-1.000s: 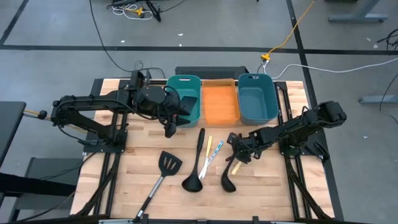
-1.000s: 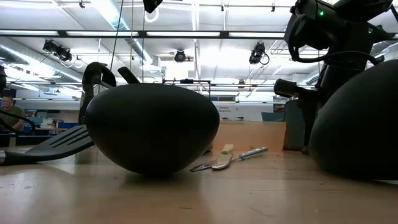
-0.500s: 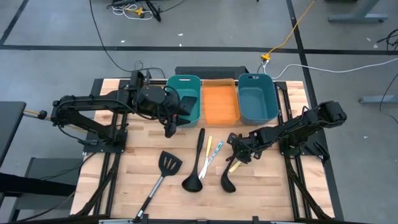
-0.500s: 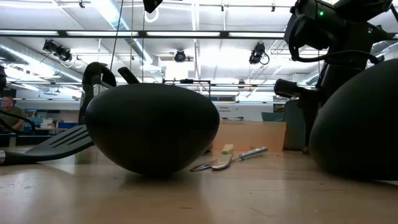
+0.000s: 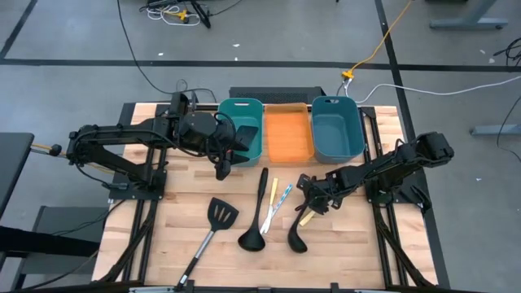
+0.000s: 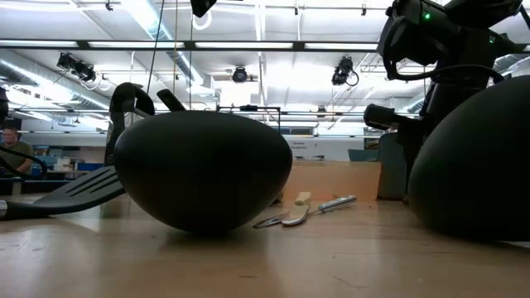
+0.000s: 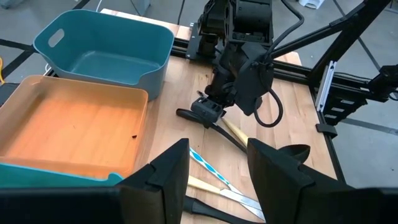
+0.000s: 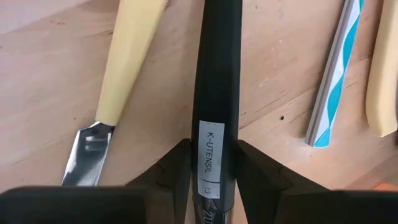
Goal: Pick & Place Kitchen Items
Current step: Put the right black ladle into the blue bin
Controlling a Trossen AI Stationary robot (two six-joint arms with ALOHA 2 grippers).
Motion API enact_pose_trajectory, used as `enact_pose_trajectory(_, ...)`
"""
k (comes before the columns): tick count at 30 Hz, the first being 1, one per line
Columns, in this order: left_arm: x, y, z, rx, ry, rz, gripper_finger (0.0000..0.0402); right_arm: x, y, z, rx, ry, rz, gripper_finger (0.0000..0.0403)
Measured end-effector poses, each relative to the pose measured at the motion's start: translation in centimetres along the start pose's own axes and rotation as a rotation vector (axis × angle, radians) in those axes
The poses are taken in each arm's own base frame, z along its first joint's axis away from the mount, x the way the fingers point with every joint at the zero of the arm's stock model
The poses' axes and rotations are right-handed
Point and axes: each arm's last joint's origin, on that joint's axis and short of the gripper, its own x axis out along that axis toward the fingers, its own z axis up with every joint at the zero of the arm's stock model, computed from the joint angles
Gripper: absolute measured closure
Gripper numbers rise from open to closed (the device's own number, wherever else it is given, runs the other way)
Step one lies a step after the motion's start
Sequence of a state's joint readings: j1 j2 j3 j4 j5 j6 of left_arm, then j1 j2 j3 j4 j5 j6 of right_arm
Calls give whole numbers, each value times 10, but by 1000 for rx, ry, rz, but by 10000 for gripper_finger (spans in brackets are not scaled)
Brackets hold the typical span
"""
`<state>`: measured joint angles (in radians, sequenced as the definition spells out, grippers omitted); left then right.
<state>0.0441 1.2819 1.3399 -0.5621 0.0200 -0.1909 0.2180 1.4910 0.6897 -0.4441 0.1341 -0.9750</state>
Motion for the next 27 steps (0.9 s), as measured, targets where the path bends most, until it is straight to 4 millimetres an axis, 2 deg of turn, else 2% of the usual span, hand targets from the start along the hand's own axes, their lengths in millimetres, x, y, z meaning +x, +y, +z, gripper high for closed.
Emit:
enact_pose_trajectory(6, 0, 0, 0, 0, 0, 0, 235, -5, -8, 5, 84, -25, -36, 289)
enact_pose_trajectory(18, 0, 0, 0, 0, 0, 0, 235, -8, -14, 8, 98, -39, -60, 289)
enact_pose_trajectory(27, 0, 0, 0, 0, 0, 0, 235, -16, -15, 8, 250, -84, -68, 289)
